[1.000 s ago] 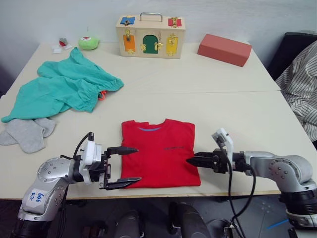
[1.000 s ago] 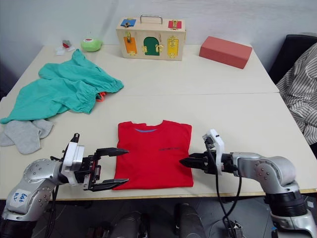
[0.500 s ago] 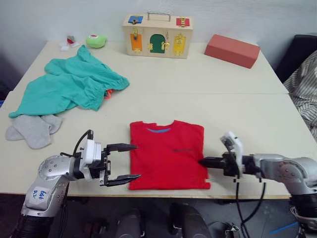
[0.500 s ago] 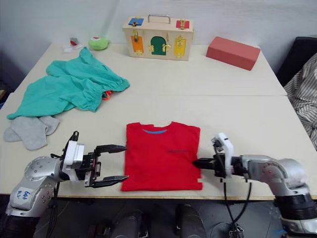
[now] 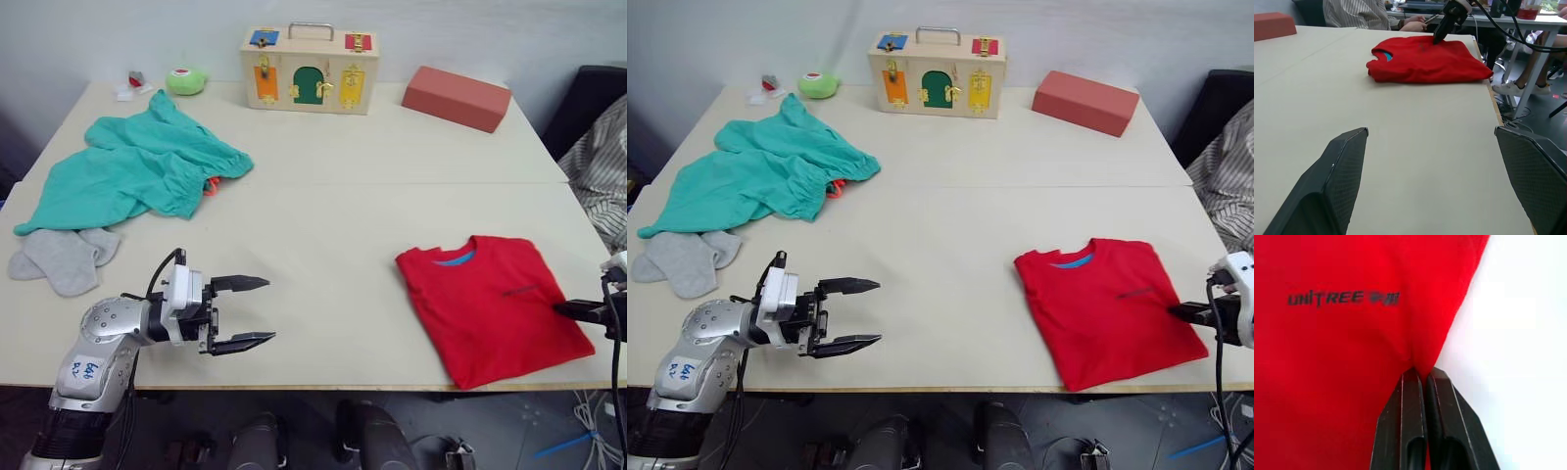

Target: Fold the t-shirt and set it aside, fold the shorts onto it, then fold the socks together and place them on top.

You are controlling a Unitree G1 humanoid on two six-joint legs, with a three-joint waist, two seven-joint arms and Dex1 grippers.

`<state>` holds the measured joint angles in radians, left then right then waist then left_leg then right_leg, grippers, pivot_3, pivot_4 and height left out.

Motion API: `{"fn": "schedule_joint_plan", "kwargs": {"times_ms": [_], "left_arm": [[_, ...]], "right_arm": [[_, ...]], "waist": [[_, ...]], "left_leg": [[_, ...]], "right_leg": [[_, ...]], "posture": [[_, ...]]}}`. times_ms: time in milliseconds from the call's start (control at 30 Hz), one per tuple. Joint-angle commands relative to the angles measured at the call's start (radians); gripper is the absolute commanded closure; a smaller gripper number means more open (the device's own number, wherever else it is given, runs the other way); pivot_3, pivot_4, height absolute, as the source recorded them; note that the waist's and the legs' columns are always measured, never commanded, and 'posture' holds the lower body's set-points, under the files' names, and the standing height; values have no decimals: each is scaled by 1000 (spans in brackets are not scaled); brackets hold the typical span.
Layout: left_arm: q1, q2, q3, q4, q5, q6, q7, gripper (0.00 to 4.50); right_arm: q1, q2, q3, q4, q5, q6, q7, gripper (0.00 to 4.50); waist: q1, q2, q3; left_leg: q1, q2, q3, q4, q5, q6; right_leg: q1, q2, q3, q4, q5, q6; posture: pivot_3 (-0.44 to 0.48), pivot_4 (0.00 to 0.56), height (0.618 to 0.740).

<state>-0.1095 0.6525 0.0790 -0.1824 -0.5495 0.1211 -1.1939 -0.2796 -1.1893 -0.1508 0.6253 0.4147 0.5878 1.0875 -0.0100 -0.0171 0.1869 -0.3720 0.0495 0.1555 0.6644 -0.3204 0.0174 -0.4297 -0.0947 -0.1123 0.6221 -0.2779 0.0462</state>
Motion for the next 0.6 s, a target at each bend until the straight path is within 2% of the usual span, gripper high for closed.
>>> {"fn": "schedule_joint_plan", "kwargs": {"times_ms": [33,200,367,433,500,600], "left_arm": [[9,13,20,-26,-4,-9,-2,167],[33,32,43,-43,-10,-4,3,167],[42,47,59,-40,-9,-4,2,167],[44,50,67,-35,-7,-6,2,167],[53,52,74,-28,-4,-12,0,167],[66,55,82,-18,-8,-2,-1,167]], "right_arm": [[-102,-20,4,163,-80,-80,8,4485],[-200,7,15,334,-149,-161,-8,4485],[-226,11,28,355,-164,-73,96,4485],[-214,13,14,347,-173,-88,71,4485],[-202,17,-10,354,-192,-155,-19,4020],[-161,18,-57,313,-176,-224,-51,3178]], "waist": [[-5,1,0],[-15,1,0],[-18,2,1],[-18,2,1],[-18,2,1],[-17,2,1]], "left_leg": [[0,0,0,0,0,0],[1,0,1,0,1,-2],[1,0,1,0,1,-2],[1,0,1,0,1,-2],[2,0,1,0,1,-2],[1,0,1,0,1,-2]], "right_leg": [[0,0,1,0,0,0],[0,0,1,1,0,0],[0,-1,2,1,0,0],[0,0,2,1,0,0],[0,-1,2,2,0,0],[0,-1,2,2,0,0]], "posture": [[0,150,740],[0,150,740],[0,150,740],[0,150,740],[0,150,740],[0,150,740]]}}
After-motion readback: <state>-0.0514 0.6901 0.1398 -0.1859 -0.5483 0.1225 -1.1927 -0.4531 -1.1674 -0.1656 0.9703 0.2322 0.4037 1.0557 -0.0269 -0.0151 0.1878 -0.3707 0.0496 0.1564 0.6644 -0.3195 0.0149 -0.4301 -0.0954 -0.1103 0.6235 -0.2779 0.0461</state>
